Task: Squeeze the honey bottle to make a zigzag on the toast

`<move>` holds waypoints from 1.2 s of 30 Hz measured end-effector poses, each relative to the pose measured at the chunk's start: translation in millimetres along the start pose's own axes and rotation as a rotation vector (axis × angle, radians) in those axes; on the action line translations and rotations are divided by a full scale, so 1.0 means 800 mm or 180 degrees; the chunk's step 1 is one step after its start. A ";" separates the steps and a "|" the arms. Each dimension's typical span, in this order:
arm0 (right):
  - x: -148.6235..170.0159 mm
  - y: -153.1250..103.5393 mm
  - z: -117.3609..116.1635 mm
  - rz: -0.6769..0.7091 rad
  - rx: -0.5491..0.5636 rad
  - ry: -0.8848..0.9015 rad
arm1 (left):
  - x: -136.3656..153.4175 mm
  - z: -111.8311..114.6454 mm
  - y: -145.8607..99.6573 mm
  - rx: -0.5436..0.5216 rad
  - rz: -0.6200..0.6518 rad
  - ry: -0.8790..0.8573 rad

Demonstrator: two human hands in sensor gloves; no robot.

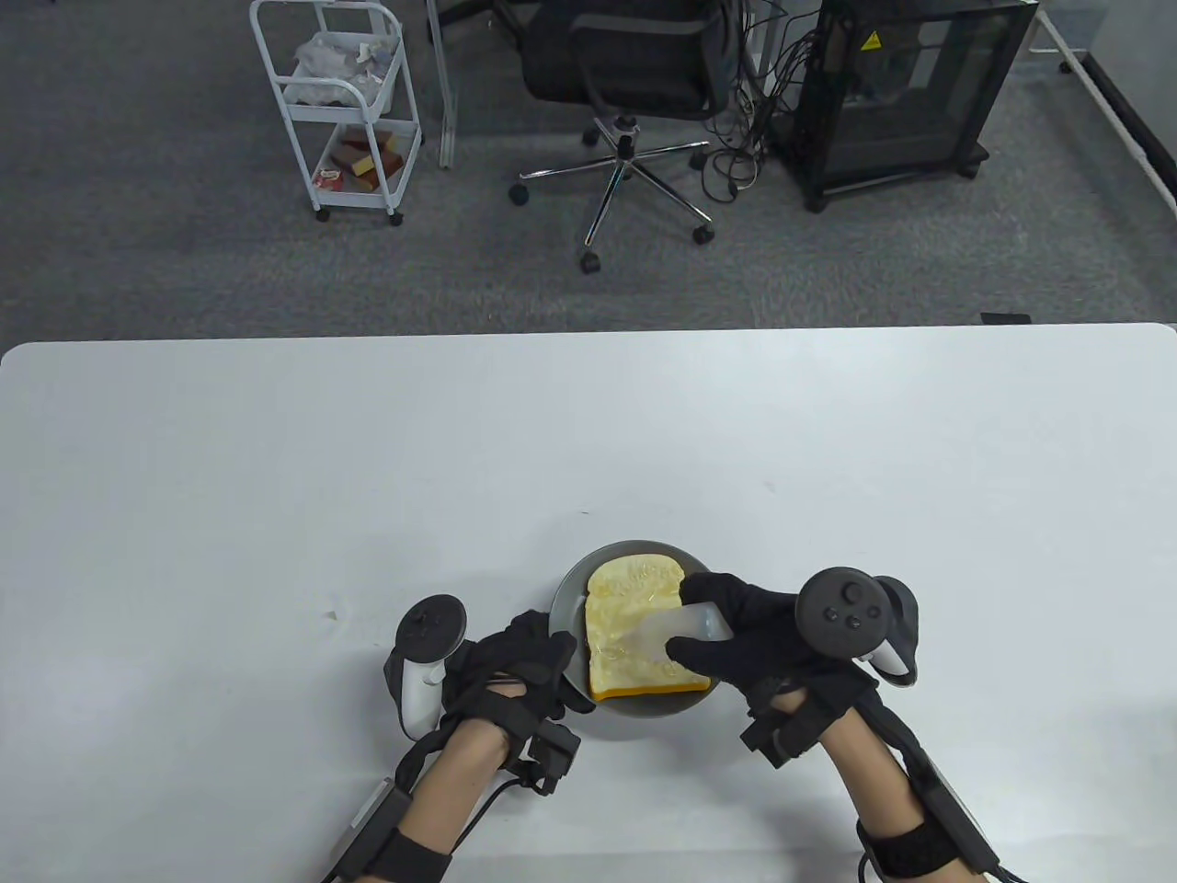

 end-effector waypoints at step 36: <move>-0.005 -0.011 0.006 0.0045 -0.0143 0.0044 | -0.001 0.001 0.000 0.0002 0.0001 0.0004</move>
Point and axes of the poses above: the tracker on the back of each hand, its own x axis roughly to the little-finger side, its own y axis roughly from the wrist to the fingertips, z = x × y, the point moved 1 cm from there along y, roughly from the wrist to the fingertips, and after that the axes turned 8 degrees about z, right-handed, at the moved point
